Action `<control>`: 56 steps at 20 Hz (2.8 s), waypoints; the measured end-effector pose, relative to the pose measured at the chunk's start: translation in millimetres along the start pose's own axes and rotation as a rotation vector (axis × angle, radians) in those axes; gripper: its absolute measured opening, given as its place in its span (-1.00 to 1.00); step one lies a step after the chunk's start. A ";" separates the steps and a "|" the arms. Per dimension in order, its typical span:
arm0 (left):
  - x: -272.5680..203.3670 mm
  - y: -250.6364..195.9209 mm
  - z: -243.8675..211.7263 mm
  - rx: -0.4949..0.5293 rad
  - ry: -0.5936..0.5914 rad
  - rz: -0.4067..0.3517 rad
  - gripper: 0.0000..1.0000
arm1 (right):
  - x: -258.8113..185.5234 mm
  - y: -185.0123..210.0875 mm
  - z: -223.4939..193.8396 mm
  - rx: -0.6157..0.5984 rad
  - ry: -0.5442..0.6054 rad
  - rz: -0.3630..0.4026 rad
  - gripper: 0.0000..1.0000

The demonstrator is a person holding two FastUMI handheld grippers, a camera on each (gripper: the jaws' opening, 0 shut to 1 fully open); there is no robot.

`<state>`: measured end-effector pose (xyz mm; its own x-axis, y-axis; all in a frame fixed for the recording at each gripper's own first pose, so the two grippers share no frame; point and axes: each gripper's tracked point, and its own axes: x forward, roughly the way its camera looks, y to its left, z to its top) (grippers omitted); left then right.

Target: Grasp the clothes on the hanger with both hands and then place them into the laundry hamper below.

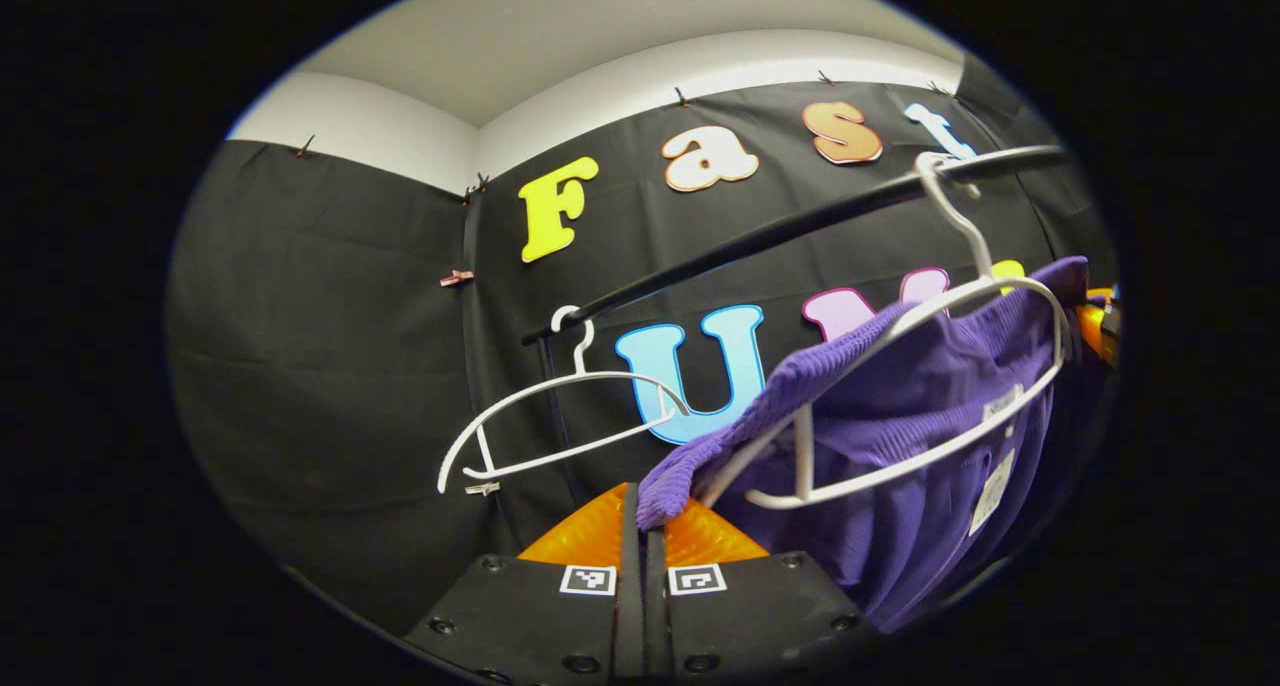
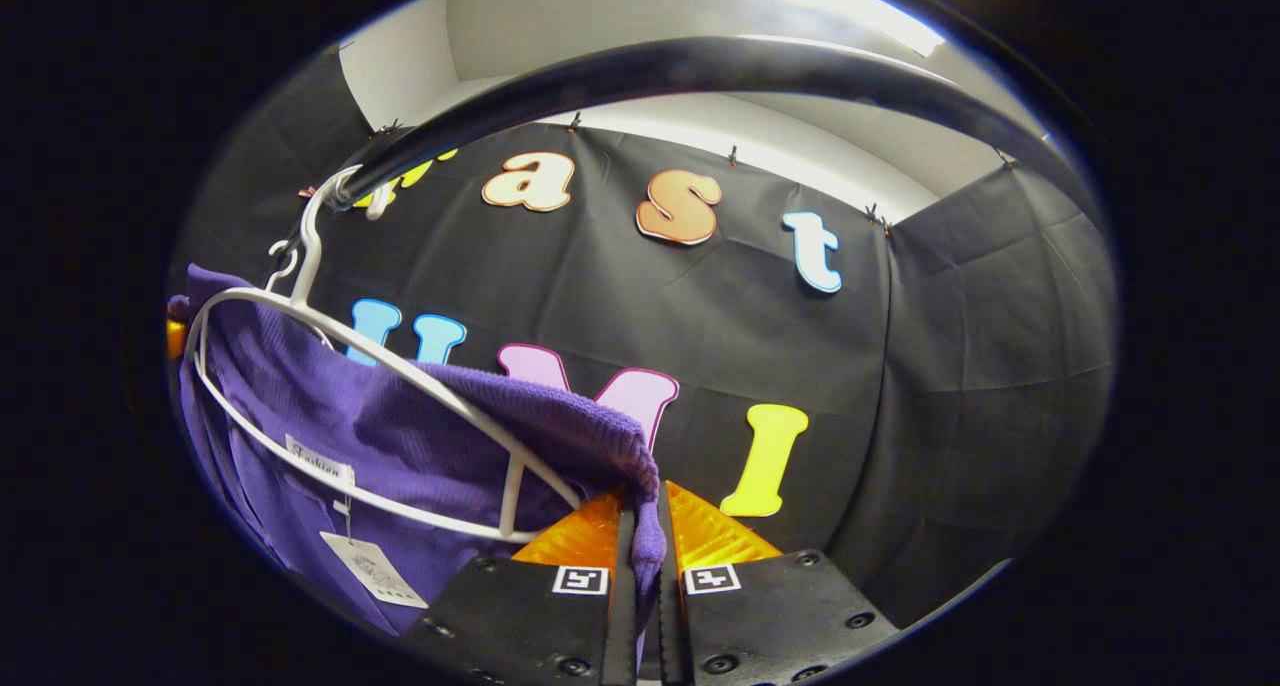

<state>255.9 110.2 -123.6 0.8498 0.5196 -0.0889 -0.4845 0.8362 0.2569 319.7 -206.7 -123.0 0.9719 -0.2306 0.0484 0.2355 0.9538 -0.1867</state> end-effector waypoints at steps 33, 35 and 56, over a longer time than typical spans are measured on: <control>-126.2 -152.3 -117.5 -0.101 0.237 -0.437 -0.90 | -147.6 113.3 -56.8 -0.180 0.088 0.395 -0.75; -129.8 -155.6 -122.6 -0.105 0.252 -0.448 -0.90 | -156.7 129.4 -58.7 -0.149 0.102 0.437 -0.81; -222.0 -180.6 -323.8 -0.065 0.919 -0.565 -0.90 | -265.8 146.2 -181.6 0.083 0.598 0.596 -0.89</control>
<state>87.5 -99.4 -461.8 0.4859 -0.0335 -0.8734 -0.1046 0.9899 -0.0962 96.3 -41.0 -341.3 0.7769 0.2744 -0.5667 -0.2947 0.9538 0.0577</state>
